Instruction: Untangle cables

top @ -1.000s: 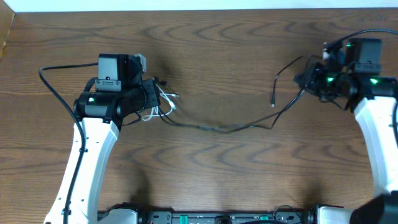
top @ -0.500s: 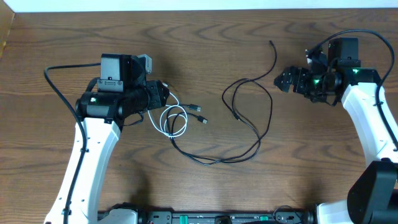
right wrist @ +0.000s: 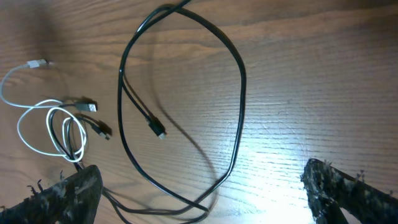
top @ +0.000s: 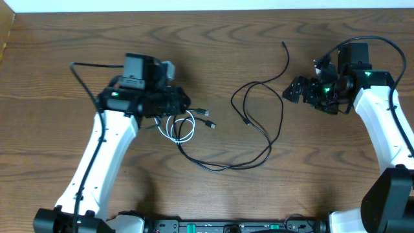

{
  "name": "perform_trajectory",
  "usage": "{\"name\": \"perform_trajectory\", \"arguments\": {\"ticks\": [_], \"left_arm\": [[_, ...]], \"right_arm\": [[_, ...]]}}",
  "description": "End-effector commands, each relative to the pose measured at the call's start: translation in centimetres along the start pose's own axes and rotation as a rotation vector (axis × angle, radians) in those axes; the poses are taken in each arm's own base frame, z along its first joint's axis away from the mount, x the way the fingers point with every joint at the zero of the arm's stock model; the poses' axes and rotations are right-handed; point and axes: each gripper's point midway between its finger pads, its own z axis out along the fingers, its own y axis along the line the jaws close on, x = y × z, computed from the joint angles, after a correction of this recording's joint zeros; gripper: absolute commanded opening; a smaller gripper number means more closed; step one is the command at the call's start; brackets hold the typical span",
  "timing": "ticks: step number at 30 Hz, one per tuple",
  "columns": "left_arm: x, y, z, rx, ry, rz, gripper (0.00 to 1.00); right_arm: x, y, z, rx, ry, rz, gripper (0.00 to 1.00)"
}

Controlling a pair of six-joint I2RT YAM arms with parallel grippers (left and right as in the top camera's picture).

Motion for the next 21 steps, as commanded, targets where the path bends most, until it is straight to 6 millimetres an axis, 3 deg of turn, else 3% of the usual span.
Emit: {"name": "perform_trajectory", "arguments": {"ticks": [1, 7, 13, 18, 21], "left_arm": [[0.6, -2.7, 1.0, 0.045, 0.022, 0.09, 0.47], [0.7, -7.9, 3.9, 0.134, 0.003, 0.213, 0.48], [1.5, -12.3, 8.9, 0.212, 0.014, 0.254, 0.48], [3.6, -13.4, 14.2, 0.217, 0.091, 0.14, 0.48], [4.6, -12.4, 16.7, 0.131, 0.104, 0.063, 0.48]], "right_arm": [[0.1, -0.6, 0.1, 0.048, 0.002, 0.002, 0.99], [-0.3, -2.3, -0.4, 0.103, -0.018, 0.038, 0.99], [-2.4, -4.8, -1.7, 0.11, -0.1, 0.093, 0.99], [-3.0, -7.5, -2.8, 0.16, -0.135, 0.149, 0.99], [-3.2, -8.2, -3.1, 0.175, -0.144, 0.164, 0.99]]}}
